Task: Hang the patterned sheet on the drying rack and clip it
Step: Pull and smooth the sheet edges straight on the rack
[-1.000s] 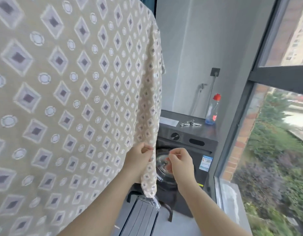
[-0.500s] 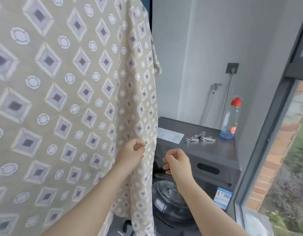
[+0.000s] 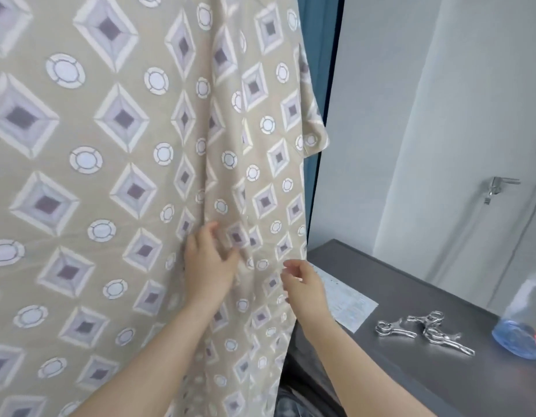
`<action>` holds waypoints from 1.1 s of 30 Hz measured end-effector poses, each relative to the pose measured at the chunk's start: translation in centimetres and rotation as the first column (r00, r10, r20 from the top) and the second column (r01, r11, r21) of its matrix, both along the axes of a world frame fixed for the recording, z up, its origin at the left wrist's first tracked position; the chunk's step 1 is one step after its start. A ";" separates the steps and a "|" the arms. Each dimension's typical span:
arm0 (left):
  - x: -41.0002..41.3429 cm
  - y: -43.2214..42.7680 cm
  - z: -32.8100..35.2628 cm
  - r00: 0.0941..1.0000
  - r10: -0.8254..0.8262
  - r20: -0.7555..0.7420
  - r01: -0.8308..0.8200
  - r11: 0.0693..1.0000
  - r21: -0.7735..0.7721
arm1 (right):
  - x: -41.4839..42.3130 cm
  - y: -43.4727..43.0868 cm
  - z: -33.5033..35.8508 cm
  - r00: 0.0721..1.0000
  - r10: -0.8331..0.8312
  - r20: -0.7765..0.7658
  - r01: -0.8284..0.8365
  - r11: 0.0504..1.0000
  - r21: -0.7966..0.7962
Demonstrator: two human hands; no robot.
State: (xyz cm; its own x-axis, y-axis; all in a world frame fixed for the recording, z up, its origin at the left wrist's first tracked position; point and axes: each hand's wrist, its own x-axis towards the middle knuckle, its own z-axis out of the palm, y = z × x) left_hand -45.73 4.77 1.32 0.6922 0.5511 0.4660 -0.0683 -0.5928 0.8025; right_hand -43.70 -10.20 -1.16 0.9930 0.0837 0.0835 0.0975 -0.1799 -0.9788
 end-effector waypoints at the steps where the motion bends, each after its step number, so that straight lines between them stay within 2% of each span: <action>1: 0.8 0.4 0.2 1.000 0.003 0.024 -0.003 1.000 0.010 | 0.9 0.4 0.4 0.999 0.020 0.025 -0.020 1.000 -0.005; 4: 2.9 1.2 0.3 0.998 -0.031 0.049 0.031 0.999 0.017 | 3.5 1.8 1.3 0.993 0.101 0.063 -0.103 0.994 0.029; 7: 4.4 1.4 0.3 0.992 -0.128 0.014 0.128 0.992 0.017 | 5.5 3.3 1.8 0.980 0.179 0.091 -0.182 0.983 0.036; 10: 5.1 1.5 0.5 0.976 -0.220 0.008 0.220 0.974 -0.052 | 6.9 4.1 1.8 0.961 0.250 0.116 -0.257 0.965 0.052; 13: 5.1 1.6 0.3 0.969 -0.245 0.042 0.248 0.963 -0.105 | 7.3 3.9 1.6 0.939 0.335 0.078 -0.342 0.932 0.123; 20: 5.0 1.4 -0.1 0.983 -0.112 0.148 0.141 0.968 -0.206 | 9.1 3.5 1.2 0.762 0.642 0.091 -0.646 0.741 0.185; 26: 3.5 -0.6 -0.3 0.974 0.036 0.226 0.020 0.971 -0.239 | 9.6 3.5 1.0 0.639 0.761 0.113 -0.765 0.613 0.198; 30: 2.8 -2.1 0.0 0.964 0.132 0.230 -0.078 0.970 -0.231 | 9.5 3.4 1.0 0.621 0.770 0.150 -0.784 0.602 0.152; 33: 3.0 -2.8 0.8 0.958 0.182 0.223 -0.131 0.966 -0.225 | 10.1 2.7 1.5 0.706 0.695 0.134 -0.708 0.688 0.160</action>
